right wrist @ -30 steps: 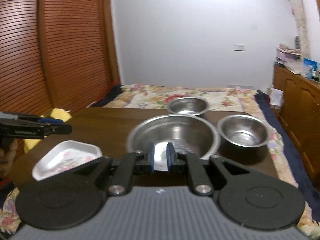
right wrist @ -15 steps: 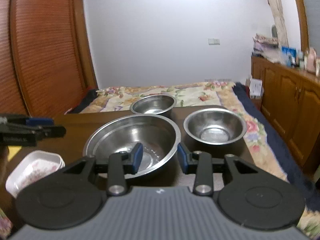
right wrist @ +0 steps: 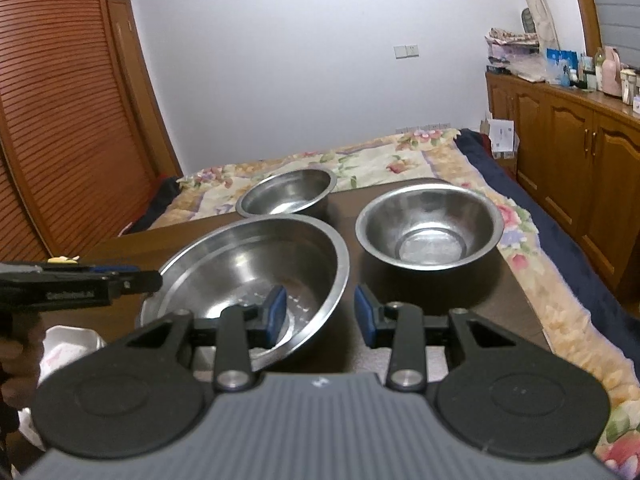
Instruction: Organize plates and bowls
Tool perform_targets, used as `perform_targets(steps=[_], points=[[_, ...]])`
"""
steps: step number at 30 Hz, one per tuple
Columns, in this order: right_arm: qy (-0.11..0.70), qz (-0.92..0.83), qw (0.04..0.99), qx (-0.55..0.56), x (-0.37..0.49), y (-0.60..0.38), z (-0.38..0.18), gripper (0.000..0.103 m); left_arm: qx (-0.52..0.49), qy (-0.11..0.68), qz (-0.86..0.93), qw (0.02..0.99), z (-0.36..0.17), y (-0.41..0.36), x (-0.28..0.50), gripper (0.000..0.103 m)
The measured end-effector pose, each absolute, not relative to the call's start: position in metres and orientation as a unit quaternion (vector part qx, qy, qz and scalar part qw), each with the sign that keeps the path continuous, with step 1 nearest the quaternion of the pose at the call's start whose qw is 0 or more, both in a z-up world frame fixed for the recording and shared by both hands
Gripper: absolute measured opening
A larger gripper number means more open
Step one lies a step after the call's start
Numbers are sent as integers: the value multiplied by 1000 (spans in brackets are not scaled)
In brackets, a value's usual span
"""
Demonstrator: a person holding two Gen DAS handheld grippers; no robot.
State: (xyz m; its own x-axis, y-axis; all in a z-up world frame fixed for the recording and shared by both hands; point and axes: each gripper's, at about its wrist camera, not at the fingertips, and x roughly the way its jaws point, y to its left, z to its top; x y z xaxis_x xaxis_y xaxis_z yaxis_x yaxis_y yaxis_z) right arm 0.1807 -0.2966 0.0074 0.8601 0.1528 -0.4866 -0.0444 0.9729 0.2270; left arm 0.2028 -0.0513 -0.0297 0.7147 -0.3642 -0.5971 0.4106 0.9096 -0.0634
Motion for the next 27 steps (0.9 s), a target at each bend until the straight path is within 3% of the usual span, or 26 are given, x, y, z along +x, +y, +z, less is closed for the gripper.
perform_targets(steps=[6, 14, 27], points=[[268, 55, 953, 132, 182, -301, -2, 37, 41, 325, -209, 921, -34, -58, 204, 32], [267, 73, 950, 148, 182, -299, -2, 21, 52, 333, -207, 918, -34, -61, 201, 20], [242, 118, 947, 174, 160, -298, 22, 20, 52, 287, -212, 933, -1, -48, 164, 20]])
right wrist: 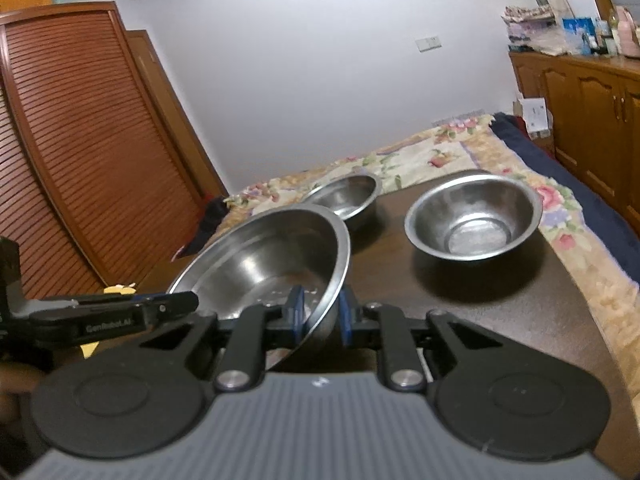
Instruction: Organize plates and bowls
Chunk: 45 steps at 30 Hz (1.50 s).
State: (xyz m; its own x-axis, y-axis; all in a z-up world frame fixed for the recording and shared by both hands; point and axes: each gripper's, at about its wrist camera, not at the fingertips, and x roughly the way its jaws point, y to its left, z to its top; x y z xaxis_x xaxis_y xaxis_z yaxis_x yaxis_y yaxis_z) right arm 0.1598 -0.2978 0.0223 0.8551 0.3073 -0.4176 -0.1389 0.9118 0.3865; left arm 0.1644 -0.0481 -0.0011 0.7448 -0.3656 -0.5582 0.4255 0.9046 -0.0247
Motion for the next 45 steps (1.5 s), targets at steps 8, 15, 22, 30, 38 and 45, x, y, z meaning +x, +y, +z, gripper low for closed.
perform_targets(steps=[8, 15, 22, 30, 38, 45], points=[[227, 130, 948, 184, 148, -303, 33, 20, 55, 273, -220, 935, 12, -44, 146, 21], [213, 139, 947, 194, 140, -305, 36, 20, 50, 262, -230, 936, 21, -38, 127, 22], [217, 144, 943, 205, 136, -311, 27, 20, 40, 261, -245, 933, 22, -34, 114, 22], [221, 145, 942, 206, 123, -313, 21, 20, 44, 264, -255, 929, 14, -35, 103, 22], [233, 143, 941, 197, 117, -314, 10, 20, 43, 280, -257, 924, -7, -34, 93, 23], [247, 140, 940, 192, 113, -313, -3, 20, 40, 302, -256, 917, -25, -33, 86, 24]])
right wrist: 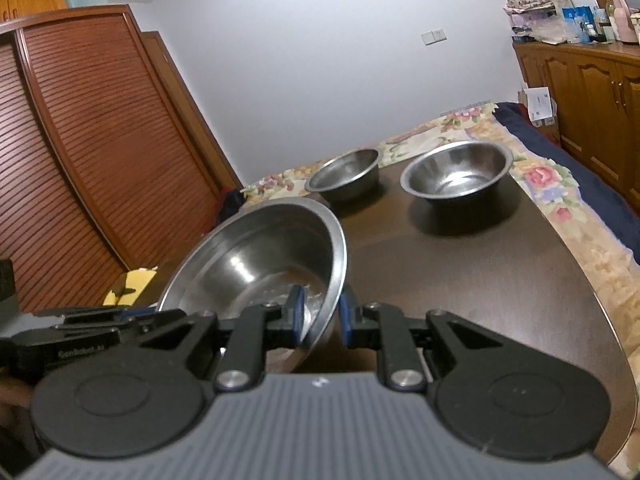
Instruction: Organize plates and bowls
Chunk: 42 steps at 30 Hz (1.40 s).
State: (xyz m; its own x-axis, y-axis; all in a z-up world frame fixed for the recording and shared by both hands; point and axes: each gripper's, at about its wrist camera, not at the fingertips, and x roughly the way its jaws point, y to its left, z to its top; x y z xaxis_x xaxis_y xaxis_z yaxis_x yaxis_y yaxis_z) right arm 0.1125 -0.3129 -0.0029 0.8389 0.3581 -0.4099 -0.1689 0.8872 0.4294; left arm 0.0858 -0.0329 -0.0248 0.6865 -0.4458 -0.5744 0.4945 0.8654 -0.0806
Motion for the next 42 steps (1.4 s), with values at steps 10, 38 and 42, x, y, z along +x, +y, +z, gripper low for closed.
perform_targets(steps=[10, 38, 42], points=[[266, 142, 933, 195, 112, -311, -13, 20, 40, 319, -253, 913, -35, -33, 83, 24], [275, 136, 936, 175, 112, -306, -15, 21, 47, 319, -249, 913, -39, -33, 83, 30], [269, 130, 941, 159, 112, -305, -12, 22, 48, 315, -249, 915, -38, -33, 83, 36]])
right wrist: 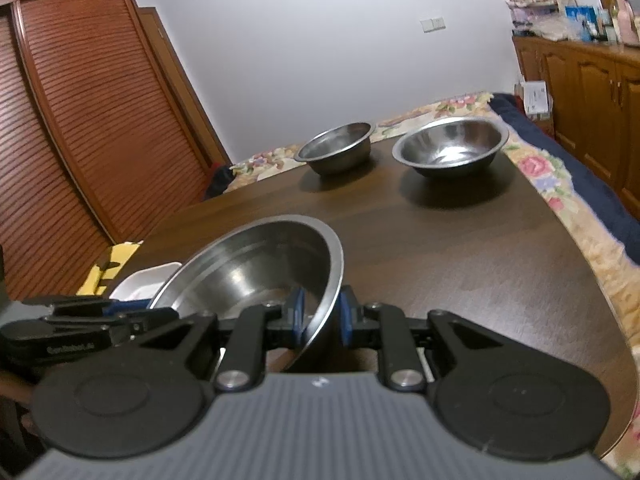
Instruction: Organize plates and bowls
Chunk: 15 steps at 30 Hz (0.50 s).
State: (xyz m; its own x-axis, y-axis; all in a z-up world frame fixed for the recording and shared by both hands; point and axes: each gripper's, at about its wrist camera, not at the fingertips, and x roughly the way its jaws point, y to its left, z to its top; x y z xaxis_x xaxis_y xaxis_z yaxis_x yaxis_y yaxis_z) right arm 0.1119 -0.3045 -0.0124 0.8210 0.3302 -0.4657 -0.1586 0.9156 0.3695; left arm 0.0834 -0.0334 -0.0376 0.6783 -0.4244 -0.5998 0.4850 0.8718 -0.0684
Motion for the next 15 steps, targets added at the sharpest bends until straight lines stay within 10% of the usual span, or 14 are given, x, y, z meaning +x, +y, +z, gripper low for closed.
perform_targets(steps=[15], points=[[237, 109, 955, 142, 109, -323, 8, 23, 51, 282, -239, 928, -15, -26, 88, 45]])
